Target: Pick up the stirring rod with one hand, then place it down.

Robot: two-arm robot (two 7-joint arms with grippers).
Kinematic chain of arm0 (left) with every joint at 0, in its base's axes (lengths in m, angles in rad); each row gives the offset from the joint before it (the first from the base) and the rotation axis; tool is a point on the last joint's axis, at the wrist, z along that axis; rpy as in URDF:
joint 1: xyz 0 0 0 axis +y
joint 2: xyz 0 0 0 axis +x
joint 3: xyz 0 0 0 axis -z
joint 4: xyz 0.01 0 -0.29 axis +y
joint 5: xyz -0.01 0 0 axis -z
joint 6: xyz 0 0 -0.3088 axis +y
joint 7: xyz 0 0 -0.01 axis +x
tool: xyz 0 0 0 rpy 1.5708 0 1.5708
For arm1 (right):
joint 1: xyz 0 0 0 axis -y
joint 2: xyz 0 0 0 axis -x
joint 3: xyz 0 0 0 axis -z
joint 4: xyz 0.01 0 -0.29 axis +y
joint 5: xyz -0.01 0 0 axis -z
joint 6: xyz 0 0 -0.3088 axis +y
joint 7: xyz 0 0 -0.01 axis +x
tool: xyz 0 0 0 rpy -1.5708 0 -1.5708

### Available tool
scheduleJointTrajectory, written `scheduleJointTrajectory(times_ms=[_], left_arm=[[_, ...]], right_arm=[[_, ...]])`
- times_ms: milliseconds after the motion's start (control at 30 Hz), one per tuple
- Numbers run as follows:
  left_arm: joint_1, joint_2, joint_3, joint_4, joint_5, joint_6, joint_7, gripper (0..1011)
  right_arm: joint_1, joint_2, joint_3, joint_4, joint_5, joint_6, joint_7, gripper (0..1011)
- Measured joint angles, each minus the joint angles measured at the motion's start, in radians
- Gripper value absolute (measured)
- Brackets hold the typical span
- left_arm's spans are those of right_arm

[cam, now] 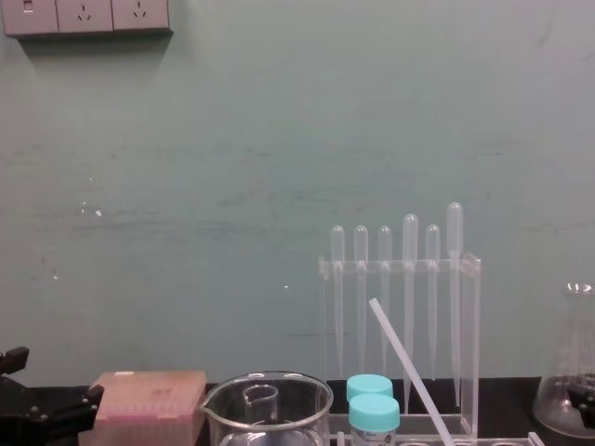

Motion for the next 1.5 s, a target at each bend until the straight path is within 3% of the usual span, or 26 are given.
scheduleJointTrajectory(times_ms=[1500], left_arm=[[0.000, 0.000, 0.000, 0.000, 0.000, 0.000, 0.000, 1000]], right_arm=[[0.000, 0.000, 0.000, 0.000, 0.000, 0.000, 0.000, 1003]])
